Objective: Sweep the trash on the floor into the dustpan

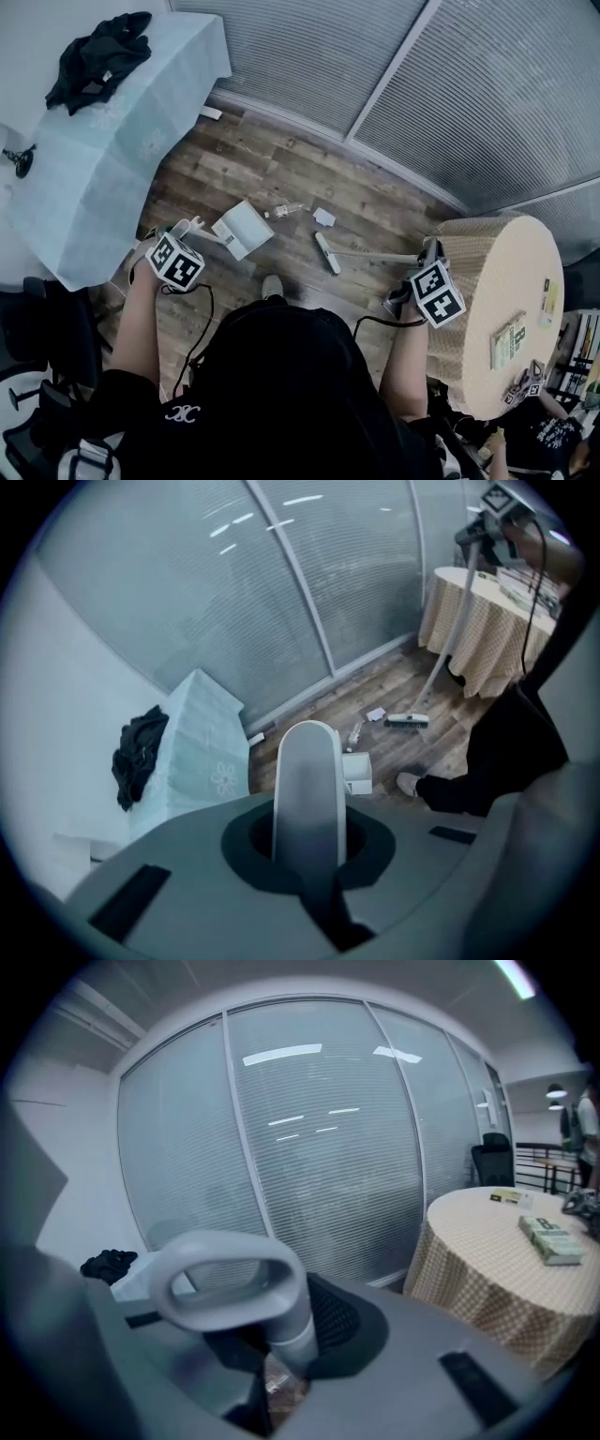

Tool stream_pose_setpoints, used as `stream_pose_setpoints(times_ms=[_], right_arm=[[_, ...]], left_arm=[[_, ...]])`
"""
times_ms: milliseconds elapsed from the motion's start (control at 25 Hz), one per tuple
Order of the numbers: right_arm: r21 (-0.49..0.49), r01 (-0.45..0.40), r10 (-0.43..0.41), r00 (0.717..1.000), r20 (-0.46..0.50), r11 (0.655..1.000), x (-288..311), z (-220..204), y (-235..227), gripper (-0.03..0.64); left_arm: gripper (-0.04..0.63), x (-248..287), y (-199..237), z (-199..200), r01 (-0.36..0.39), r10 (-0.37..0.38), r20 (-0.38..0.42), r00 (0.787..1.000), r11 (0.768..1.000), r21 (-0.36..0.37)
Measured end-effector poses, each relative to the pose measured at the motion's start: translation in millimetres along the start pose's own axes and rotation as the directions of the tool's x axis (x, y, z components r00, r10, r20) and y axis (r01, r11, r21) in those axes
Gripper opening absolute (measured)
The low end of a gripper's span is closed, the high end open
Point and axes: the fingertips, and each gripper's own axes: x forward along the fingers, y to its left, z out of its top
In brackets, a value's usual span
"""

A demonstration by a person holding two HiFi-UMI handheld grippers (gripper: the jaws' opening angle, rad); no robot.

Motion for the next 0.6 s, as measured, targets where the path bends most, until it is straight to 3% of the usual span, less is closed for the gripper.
stream_pose_setpoints(times_ms=[120, 280, 440, 600], right_arm=[[0.026, 0.021, -0.022, 0.999, 0.026, 0.999, 18.0, 11.4, -2.2, 0.054], [0.043, 0.036, -0.038, 0.998, 0.052, 0.998, 47.2, 20.7, -1.7, 0.054], [0.046, 0.049, -0.053, 0.996, 0.071, 0.998, 80.2, 25.3, -5.7, 0.054], [0.051, 0.064, -0.068, 0.996, 0.064, 0.997, 114.7, 25.4, -11.8, 0.054]], left_arm=[[0.003, 22.1, 11.8, 21.8, -0.063, 0.059, 0.027, 0.998, 0.981, 0.181], [0.003, 56.2, 20.7, 50.5, -0.105, 0.097, 0.041, 0.994, 0.925, 0.365], [0.003, 86.9, 15.4, 67.9, -0.099, 0.093, 0.036, 0.995, 0.899, 0.427], [0.003, 111.0, 17.5, 69.4, -0.099, 0.104, 0.009, 0.995, 0.907, 0.409]])
